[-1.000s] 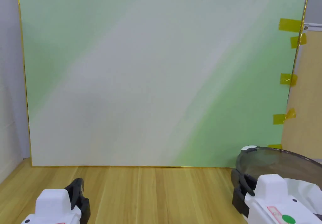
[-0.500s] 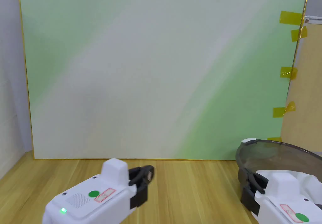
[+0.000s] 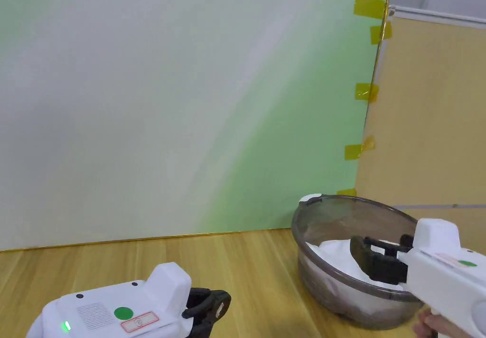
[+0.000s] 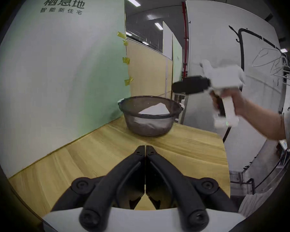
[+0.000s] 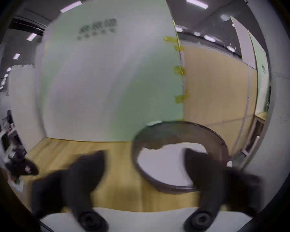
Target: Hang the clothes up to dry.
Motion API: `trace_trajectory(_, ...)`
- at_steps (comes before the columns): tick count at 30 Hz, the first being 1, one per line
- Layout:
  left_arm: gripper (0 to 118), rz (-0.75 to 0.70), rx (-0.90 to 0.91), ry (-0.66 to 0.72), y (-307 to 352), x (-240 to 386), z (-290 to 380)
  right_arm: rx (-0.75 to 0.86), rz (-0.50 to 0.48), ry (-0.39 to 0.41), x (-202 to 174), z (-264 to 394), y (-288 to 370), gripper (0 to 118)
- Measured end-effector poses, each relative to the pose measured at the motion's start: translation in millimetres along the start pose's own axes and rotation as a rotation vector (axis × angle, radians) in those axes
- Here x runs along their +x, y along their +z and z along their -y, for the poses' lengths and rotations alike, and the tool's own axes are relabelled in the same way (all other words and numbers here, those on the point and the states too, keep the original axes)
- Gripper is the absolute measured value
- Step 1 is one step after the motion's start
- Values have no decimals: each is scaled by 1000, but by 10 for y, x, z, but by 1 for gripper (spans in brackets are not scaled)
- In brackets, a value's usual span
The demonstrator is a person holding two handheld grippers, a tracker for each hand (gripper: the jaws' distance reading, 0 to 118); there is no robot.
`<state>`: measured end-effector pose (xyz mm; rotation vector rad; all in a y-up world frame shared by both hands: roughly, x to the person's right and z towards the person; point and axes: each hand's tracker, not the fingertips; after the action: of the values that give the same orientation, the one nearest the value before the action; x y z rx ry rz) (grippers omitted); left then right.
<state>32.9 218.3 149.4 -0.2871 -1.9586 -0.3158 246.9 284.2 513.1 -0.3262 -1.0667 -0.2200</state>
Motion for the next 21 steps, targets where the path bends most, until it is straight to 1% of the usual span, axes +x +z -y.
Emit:
trace_trajectory(1, 2, 0, -5, 3, -5, -31, 11, -84, 11, -16, 96, -176, -136, 118)
trace_trajectory(2, 2, -2, -5, 5, -11, -62, 32, -104, -49, -41, 344, -343, -222, 117)
trace_trajectory(3, 2, 4, -6, 12, -16, -107, 41, -204, -56, -36, 533, -493, -387, 118)
trace_trajectory(5, 2, 10, -1, 41, -37, -168, 45, -383, -58, -62, 864, -752, -723, 118)
trace_trajectory(6, 2, 13, 5, 52, -52, -197, 51, -461, -43, -61, 558, -901, -973, 118)
trace_trajectory(7, 2, 16, 12, 58, -63, -218, 59, -552, -49, -54, 601, -946, -1172, 118)
trace_trajectory(8, 2, 22, 17, 67, -82, -237, 62, -649, -27, -48, 638, -963, -1402, 118)
trace_trajectory(10, 2, 21, 15, 67, -122, -259, 73, -778, 24, 34, 692, -834, -1907, 118)
trace_trajectory(12, 2, 22, 5, 68, -162, -287, 92, -892, 102, 124, 697, -702, -2343, 118)
trace_trajectory(13, 2, 25, 0, 64, -172, -297, 101, -946, 126, 148, 716, -574, -2509, 118)
trace_trajectory(14, 2, 26, -6, 60, -182, -309, 114, -1015, 124, 181, 748, -459, -2692, 118)
trace_trajectory(15, 2, 26, -14, 57, -194, -322, 123, -1054, 124, 172, 806, -355, -2832, 118)
trace_trajectory(16, 2, 26, -18, 54, -197, -322, 133, -1078, 153, 161, 852, -263, -2950, 118)
trace_trajectory(17, 2, 30, -27, 54, -211, -334, 147, -1156, 149, 117, 1033, -152, -3245, 118)
trace_trajectory(18, 2, 31, -27, 56, -230, -343, 166, -1158, 181, 112, 1147, -82, -3412, 118)
trace_trajectory(19, 2, 42, -33, 60, -256, -361, 178, -1163, 199, 118, 1232, -20, -3532, 118)
trace_trajectory(20, 2, 43, -45, 58, -288, -387, 219, -1185, 206, 108, 1344, 51, -3676, 118)
trace_trajectory(21, 2, 43, -53, 50, -321, -395, 243, -1173, 255, 95, 1220, 187, -3573, 118)
